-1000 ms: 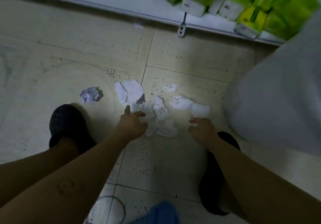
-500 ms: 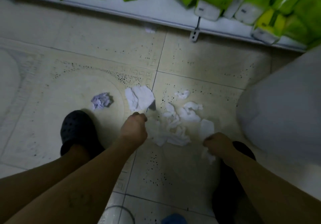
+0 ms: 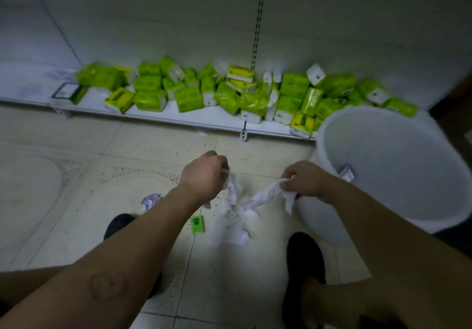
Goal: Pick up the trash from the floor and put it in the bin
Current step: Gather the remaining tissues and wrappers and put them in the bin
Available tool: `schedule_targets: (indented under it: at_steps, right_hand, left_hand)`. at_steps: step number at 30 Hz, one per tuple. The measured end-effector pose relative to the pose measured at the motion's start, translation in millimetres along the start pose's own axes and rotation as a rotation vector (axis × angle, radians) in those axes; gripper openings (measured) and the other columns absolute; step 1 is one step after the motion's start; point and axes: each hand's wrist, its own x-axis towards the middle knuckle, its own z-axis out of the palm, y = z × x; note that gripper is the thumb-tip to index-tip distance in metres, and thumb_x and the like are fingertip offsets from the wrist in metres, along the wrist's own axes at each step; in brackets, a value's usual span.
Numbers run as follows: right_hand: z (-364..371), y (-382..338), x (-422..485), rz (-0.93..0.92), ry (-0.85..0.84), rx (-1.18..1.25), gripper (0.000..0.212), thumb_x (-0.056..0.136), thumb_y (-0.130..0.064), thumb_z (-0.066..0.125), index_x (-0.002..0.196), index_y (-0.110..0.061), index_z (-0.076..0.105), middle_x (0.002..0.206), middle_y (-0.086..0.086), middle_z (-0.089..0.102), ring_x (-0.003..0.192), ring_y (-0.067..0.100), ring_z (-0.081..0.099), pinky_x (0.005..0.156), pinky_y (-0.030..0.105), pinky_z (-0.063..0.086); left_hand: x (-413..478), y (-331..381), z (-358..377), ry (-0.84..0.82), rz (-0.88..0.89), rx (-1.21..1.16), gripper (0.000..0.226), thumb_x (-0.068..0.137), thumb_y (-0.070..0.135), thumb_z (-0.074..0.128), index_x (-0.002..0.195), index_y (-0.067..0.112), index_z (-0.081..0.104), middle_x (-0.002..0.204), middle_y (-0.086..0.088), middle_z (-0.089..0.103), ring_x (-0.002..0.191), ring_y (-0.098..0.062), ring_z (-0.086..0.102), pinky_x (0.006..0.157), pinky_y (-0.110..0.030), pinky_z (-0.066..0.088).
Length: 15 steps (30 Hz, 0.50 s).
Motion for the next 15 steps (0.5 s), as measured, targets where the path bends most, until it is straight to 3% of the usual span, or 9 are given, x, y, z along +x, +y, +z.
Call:
schedule_targets:
  at_steps: [5, 8, 10, 12, 15]
  right_hand:
    - [-70.7, 11.0, -36.7, 0.029, 0.256, -0.031, 0.010, 0.080, -0.010, 0.063, 0.070, -0.008, 0.066, 0.065, 0.012, 0.059, 0.054, 0.023, 0.057, 0.049, 0.026, 0.046]
    - [-94.9, 40.5, -51.0, 0.122, 0.526, 0.060, 0.005, 0.076, -0.011, 0.064, 0.075, -0.011, 0.069, 0.071, 0.010, 0.063, 0.072, 0.026, 0.061, 0.064, 0.029, 0.049]
    - [-102.4, 55.8, -52.6, 0.170, 0.560, 0.102, 0.010, 0.075, -0.009, 0.066, 0.081, -0.004, 0.072, 0.079, 0.015, 0.068, 0.084, 0.032, 0.067, 0.078, 0.036, 0.055]
    - [-111.1, 67.0, -50.5, 0.197, 0.568, 0.132, 0.013, 0.076, -0.009, 0.065, 0.084, 0.000, 0.071, 0.087, 0.021, 0.070, 0.092, 0.036, 0.067, 0.083, 0.036, 0.054]
    - [-126.5, 87.3, -45.0, 0.257, 0.582, 0.257, 0.005, 0.080, -0.006, 0.060, 0.081, -0.011, 0.061, 0.086, 0.016, 0.062, 0.097, 0.036, 0.067, 0.084, 0.038, 0.057]
  left_hand:
    - [3.8, 71.4, -19.3, 0.066, 0.044, -0.033, 0.013, 0.085, 0.028, 0.053, 0.086, 0.023, 0.065, 0.094, -0.003, 0.066, 0.086, -0.027, 0.061, 0.063, -0.029, 0.042]
    - [14.4, 110.6, -21.1, 0.077, 0.075, -0.082, 0.005, 0.082, 0.029, 0.055, 0.079, 0.026, 0.058, 0.082, 0.000, 0.065, 0.083, -0.025, 0.061, 0.062, -0.029, 0.041]
    - [24.8, 134.1, -16.7, 0.090, 0.116, -0.111, 0.005, 0.081, 0.027, 0.057, 0.080, 0.024, 0.053, 0.081, 0.000, 0.065, 0.081, -0.026, 0.061, 0.062, -0.032, 0.045]
    - [36.2, 156.8, -7.1, 0.102, 0.117, -0.202, 0.010, 0.080, 0.026, 0.059, 0.080, 0.022, 0.050, 0.076, -0.002, 0.063, 0.076, -0.027, 0.060, 0.063, -0.036, 0.049]
    - [55.5, 187.3, 11.2, 0.162, 0.087, -0.377, 0.016, 0.078, 0.022, 0.062, 0.073, 0.022, 0.046, 0.065, 0.007, 0.056, 0.066, -0.019, 0.055, 0.057, -0.030, 0.043]
